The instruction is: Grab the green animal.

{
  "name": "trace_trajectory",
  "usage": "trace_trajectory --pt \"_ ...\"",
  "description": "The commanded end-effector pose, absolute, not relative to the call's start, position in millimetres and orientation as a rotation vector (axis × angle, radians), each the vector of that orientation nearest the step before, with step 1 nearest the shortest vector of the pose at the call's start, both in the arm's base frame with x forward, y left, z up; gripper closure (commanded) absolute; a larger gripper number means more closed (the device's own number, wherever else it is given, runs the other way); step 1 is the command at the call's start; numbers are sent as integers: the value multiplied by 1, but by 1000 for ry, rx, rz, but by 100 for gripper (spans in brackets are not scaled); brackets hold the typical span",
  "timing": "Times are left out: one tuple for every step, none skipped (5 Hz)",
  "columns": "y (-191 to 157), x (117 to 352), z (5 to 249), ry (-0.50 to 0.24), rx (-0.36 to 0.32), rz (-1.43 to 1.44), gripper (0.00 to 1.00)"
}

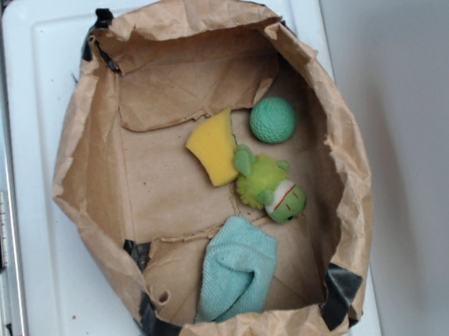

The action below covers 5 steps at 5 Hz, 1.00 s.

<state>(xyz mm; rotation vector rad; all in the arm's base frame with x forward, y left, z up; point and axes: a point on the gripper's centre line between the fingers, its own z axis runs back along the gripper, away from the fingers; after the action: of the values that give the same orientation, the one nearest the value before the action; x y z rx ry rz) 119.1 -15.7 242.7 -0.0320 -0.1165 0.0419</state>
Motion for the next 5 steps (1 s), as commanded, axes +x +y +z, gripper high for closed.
trace_trajectory --pt "-16 119 243 -116 -32 42 0" --pt "-13 169 226 -126 -5 57 0" --pt "-7 215 211 -135 15 61 0" --pt "-1 248 198 -167 15 -28 0" --pt "11 266 192 -219 12 -162 0"
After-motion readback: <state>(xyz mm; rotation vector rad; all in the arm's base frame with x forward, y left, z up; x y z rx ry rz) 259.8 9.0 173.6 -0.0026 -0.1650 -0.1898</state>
